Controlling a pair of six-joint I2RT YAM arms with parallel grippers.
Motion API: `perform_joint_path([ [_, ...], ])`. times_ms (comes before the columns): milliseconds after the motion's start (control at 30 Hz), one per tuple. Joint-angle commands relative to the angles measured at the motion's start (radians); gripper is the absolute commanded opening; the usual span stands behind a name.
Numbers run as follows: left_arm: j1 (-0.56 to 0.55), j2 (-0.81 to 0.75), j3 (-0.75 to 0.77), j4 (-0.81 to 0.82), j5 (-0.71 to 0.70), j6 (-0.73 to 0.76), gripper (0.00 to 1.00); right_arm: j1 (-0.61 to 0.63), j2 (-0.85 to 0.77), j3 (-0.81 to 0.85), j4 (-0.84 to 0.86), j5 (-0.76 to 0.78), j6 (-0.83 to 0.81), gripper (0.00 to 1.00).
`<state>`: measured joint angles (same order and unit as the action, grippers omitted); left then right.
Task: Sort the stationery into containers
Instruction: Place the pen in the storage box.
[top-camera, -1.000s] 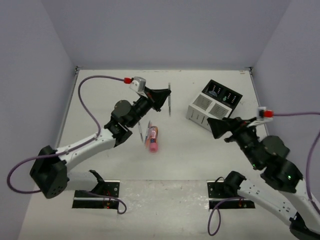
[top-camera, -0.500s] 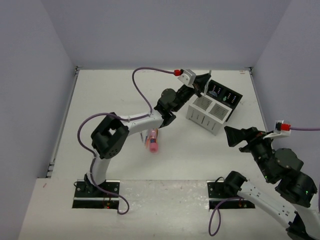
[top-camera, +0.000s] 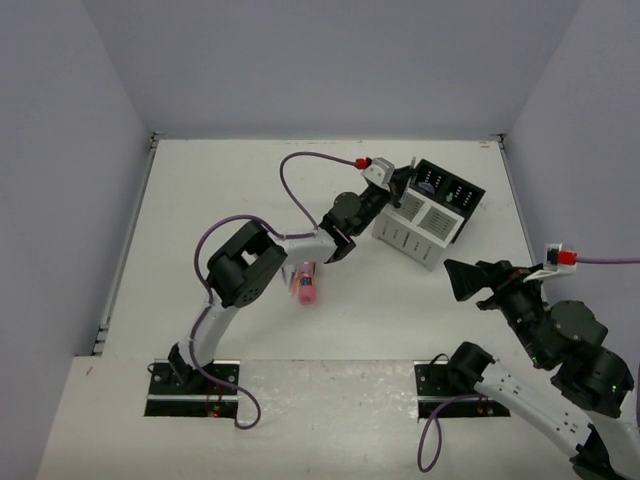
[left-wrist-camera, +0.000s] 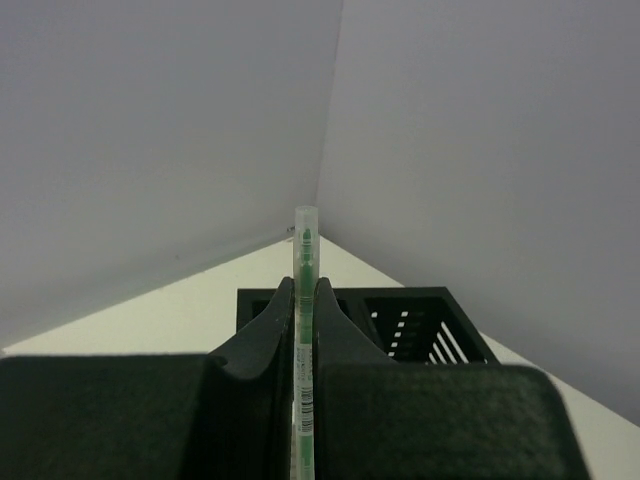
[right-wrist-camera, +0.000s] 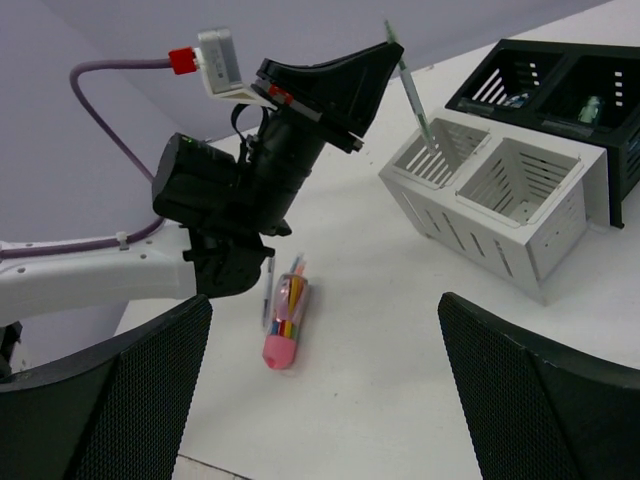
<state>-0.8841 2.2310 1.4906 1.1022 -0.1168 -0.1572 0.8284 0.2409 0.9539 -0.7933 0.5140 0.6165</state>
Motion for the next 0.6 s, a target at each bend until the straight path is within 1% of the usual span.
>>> perform_joint_path([
  [0, 0.000, -0.026, -0.075, 0.150, -0.044, -0.051, 0.03, 0.001, -0.001, 0.004, 0.020, -0.020, -0.014, 0.98],
  [67, -0.007, -0.054, -0.120, 0.160, -0.064, -0.056, 0.10, 0.001, 0.002, 0.009, 0.021, -0.020, -0.015, 0.98],
  [100, -0.009, -0.064, -0.142, 0.166, -0.076, -0.059, 0.24, 0.002, 0.006, 0.009, 0.024, -0.022, -0.017, 0.98],
  [133, -0.010, -0.073, -0.160, 0.172, -0.087, -0.063, 0.47, 0.002, 0.010, 0.008, 0.029, -0.026, -0.019, 0.98],
  [167, -0.010, -0.083, -0.173, 0.169, -0.093, -0.070, 0.81, 0.001, 0.015, 0.006, 0.034, -0.029, -0.022, 0.98],
  [200, -0.010, -0.097, -0.188, 0.165, -0.098, -0.080, 0.95, 0.000, 0.021, 0.004, 0.042, -0.031, -0.026, 0.98],
  [233, -0.010, -0.108, -0.198, 0.153, -0.095, -0.082, 0.99, 0.001, 0.033, 0.003, 0.044, -0.036, -0.030, 0.99],
  [333, -0.012, -0.184, -0.229, 0.093, -0.110, -0.108, 1.00, 0.000, 0.056, 0.010, 0.047, -0.038, -0.037, 0.99],
  [367, -0.012, -0.236, -0.242, 0.046, -0.131, -0.128, 1.00, 0.001, 0.067, 0.014, 0.048, -0.037, -0.043, 0.99],
  [400, -0.012, -0.317, -0.233, -0.037, -0.194, -0.142, 1.00, 0.002, 0.086, 0.019, 0.048, -0.034, -0.045, 0.99],
  [433, -0.011, -0.387, -0.218, -0.168, -0.255, -0.156, 1.00, 0.001, 0.103, 0.025, 0.048, -0.032, -0.048, 0.99],
  [467, -0.010, -0.432, -0.191, -0.384, -0.320, -0.169, 1.00, 0.000, 0.113, 0.028, 0.048, -0.033, -0.049, 0.99],
  [500, -0.010, -0.469, -0.154, -0.550, -0.408, -0.189, 1.00, 0.001, 0.126, 0.030, 0.048, -0.034, -0.050, 0.99],
  [533, -0.007, -0.505, -0.100, -0.760, -0.528, -0.220, 1.00, 0.002, 0.144, 0.032, 0.048, -0.036, -0.050, 0.99],
  [567, 0.010, -0.541, -0.040, -0.931, -0.663, -0.304, 1.00, 0.002, 0.160, 0.032, 0.048, -0.037, -0.049, 0.99],
])
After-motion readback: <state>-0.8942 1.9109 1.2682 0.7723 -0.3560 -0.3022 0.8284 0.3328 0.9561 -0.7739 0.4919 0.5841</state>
